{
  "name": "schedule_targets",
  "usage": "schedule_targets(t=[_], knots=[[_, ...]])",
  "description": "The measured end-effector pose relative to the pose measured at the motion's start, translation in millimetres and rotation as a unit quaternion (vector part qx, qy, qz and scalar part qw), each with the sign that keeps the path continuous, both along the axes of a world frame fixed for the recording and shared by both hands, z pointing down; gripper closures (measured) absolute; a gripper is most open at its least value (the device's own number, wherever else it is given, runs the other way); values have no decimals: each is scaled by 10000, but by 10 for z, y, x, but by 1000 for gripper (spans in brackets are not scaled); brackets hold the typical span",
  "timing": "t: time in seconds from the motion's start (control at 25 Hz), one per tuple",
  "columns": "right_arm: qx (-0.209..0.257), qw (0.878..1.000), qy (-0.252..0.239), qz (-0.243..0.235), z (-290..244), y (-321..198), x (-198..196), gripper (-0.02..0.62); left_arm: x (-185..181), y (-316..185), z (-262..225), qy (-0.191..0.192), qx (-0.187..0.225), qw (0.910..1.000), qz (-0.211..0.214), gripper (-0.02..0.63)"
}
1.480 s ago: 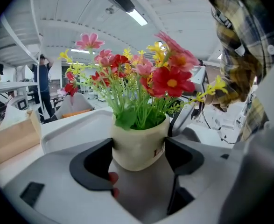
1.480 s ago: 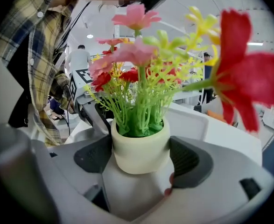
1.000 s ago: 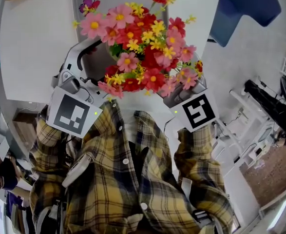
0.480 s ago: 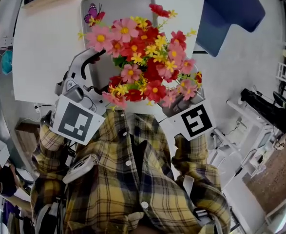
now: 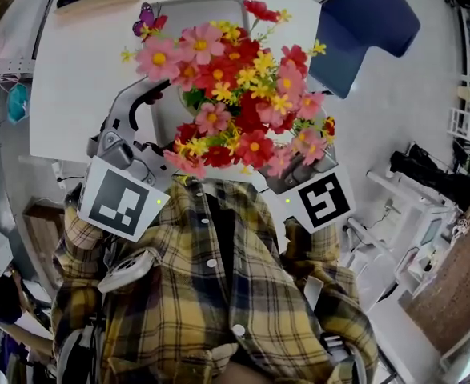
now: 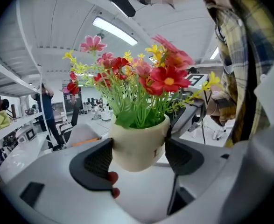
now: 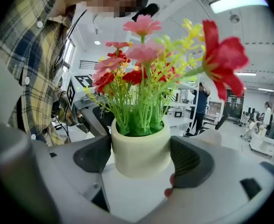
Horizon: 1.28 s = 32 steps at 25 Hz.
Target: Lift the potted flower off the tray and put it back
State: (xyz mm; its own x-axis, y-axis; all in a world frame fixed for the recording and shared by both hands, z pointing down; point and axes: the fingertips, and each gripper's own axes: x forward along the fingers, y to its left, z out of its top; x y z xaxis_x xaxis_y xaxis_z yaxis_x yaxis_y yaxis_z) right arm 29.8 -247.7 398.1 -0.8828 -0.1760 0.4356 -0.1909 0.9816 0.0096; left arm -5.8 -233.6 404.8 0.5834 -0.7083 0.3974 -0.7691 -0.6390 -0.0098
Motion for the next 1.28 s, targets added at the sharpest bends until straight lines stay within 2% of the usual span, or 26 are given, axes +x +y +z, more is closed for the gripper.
schedule_targets(t=[0.52, 1.28], knots=[[211, 9997, 107, -77, 28, -21, 92, 224, 72, -20, 44, 227, 120, 9996, -101, 253], [251, 9997, -36, 1, -5, -27, 84, 224, 81, -11, 50, 260, 71, 9996, -89, 253]])
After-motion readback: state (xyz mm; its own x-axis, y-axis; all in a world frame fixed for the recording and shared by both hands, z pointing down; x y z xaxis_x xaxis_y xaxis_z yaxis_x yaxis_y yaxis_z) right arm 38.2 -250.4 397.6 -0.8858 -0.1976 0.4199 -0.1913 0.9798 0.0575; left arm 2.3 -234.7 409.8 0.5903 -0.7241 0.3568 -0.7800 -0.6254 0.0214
